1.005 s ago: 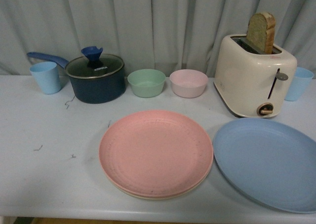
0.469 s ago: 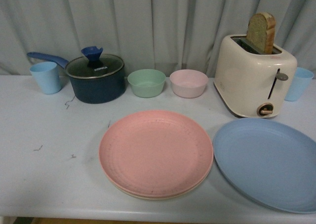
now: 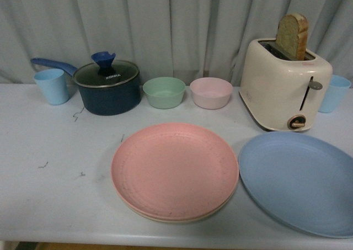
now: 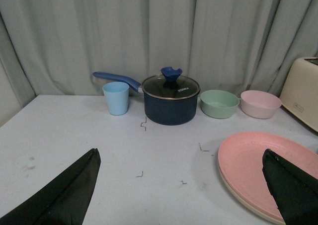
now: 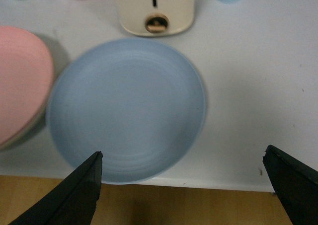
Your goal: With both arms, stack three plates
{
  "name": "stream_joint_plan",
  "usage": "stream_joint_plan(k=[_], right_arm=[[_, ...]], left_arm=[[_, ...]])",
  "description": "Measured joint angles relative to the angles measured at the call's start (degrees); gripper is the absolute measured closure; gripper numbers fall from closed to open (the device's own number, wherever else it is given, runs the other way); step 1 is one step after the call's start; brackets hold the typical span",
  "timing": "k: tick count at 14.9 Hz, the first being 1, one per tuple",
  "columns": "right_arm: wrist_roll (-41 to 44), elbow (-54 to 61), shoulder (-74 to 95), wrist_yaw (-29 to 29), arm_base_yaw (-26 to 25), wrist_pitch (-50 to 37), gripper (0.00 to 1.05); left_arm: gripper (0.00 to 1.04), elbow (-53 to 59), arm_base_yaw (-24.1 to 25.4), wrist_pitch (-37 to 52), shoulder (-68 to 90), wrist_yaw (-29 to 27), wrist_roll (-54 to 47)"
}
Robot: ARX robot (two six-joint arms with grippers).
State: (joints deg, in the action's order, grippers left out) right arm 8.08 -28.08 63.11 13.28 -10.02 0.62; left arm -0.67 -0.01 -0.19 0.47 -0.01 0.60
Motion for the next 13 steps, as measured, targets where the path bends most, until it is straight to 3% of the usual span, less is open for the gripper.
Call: stream_joint_plan(k=[2,11,13], right_arm=[[0.37,-15.58,29.51,-1.44,-2.16,-1.6,0.06],[-1.44,-26.97,51.34,-7.72,-0.79,-4.55,0.07],[-1.81,-28.76,54.47,-9.81,0.0,-5.25,0.28]], left_arm=[[0.07,0.0,0.0,-0.02,0.0,0.02,0.0],[0.07,0.0,0.0,-0.02,0.0,0.0,0.0],[0.07,0.0,0.0,-0.02,0.0,0.02,0.0]])
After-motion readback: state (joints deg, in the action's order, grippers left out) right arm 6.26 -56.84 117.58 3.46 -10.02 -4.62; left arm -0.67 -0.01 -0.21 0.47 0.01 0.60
